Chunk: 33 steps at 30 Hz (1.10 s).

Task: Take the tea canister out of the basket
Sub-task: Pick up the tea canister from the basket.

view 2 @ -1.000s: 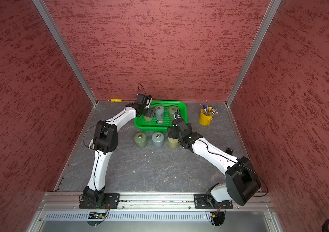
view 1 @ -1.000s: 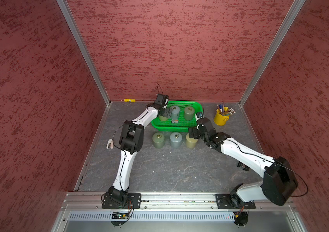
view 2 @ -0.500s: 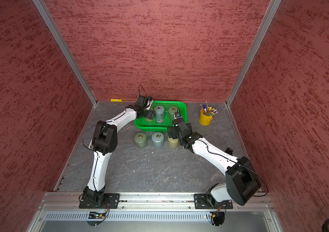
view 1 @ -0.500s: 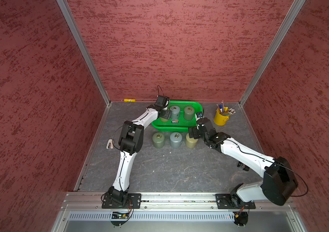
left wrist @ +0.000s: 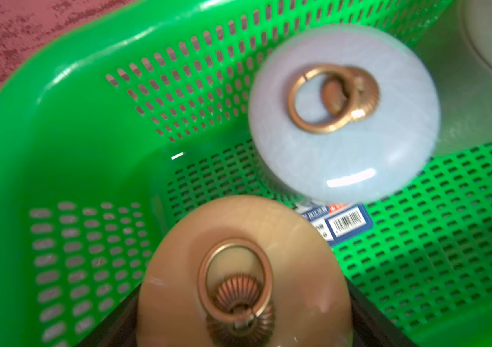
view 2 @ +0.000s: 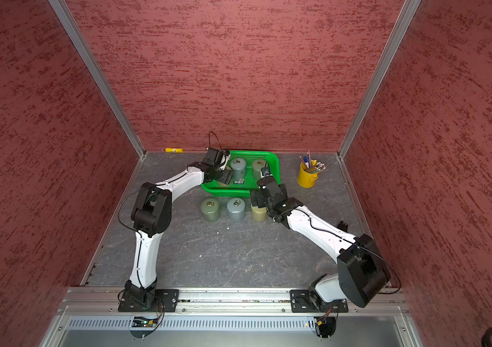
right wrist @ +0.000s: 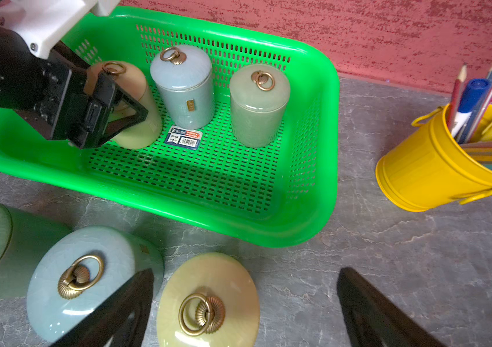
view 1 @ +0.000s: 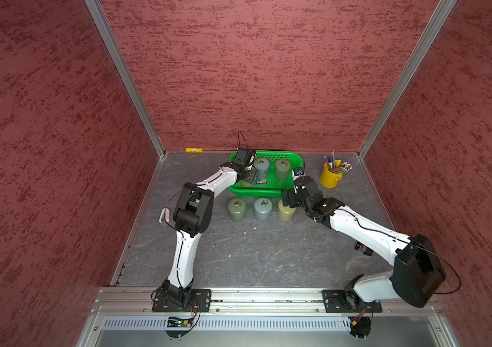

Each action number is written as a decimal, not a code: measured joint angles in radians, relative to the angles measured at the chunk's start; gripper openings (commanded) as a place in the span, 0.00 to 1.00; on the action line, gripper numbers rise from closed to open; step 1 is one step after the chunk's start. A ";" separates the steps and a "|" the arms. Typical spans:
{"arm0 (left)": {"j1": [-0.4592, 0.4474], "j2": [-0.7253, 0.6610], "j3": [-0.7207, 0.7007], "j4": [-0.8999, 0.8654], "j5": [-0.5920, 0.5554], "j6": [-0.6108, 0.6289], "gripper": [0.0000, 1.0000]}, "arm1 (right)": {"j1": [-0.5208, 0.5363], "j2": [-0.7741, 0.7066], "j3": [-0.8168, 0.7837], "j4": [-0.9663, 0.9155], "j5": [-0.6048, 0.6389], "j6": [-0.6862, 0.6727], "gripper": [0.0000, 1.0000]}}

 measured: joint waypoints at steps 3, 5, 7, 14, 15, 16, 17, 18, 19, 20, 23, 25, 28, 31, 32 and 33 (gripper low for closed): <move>-0.002 -0.034 -0.044 0.002 0.002 0.000 0.00 | 0.000 0.000 0.000 0.002 0.000 0.000 0.98; -0.005 -0.069 -0.083 -0.006 0.003 0.000 0.00 | 0.000 0.000 0.000 0.005 0.000 0.000 0.98; -0.006 -0.105 -0.113 -0.021 0.005 0.000 0.00 | 0.000 0.000 0.000 0.010 0.000 0.000 0.98; -0.012 -0.272 -0.153 -0.073 0.012 0.000 0.00 | 0.000 0.000 0.001 0.022 -0.001 0.000 0.99; -0.015 -0.299 -0.157 -0.076 0.012 0.000 0.00 | 0.000 0.000 0.002 0.023 -0.001 0.000 0.98; -0.019 -0.327 -0.159 -0.084 0.012 0.000 0.00 | 0.000 0.000 0.003 0.023 -0.001 0.000 0.99; -0.024 -0.354 -0.161 -0.092 0.012 0.000 0.00 | 0.000 0.000 0.005 0.023 -0.002 0.000 0.99; -0.030 -0.377 -0.163 -0.098 0.012 0.000 0.00 | 0.000 0.000 0.006 0.026 -0.002 0.000 0.99; -0.037 -0.400 -0.166 -0.106 0.012 0.000 0.00 | 0.000 0.000 0.006 0.030 -0.002 0.000 0.99; -0.044 -0.423 -0.174 -0.112 0.011 0.000 0.00 | 0.000 0.000 0.006 0.034 -0.002 0.000 0.99; -0.066 -0.497 -0.216 -0.146 0.009 -0.008 0.00 | 0.000 0.000 0.007 0.045 -0.006 0.000 0.99; -0.081 -0.553 -0.259 -0.174 0.008 -0.023 0.00 | 0.000 0.003 0.012 0.050 -0.013 0.003 0.98; -0.104 -0.641 -0.328 -0.212 0.008 -0.044 0.00 | 0.000 0.019 0.029 0.062 -0.024 0.004 0.98; -0.130 -0.722 -0.377 -0.249 0.007 -0.063 0.00 | 0.000 0.056 0.060 0.074 -0.035 0.006 0.98; -0.140 -0.745 -0.389 -0.260 0.007 -0.070 0.00 | 0.000 0.067 0.066 0.078 -0.040 0.007 0.98; -0.152 -0.772 -0.402 -0.272 0.007 -0.076 0.00 | 0.000 0.077 0.071 0.080 -0.044 0.007 0.98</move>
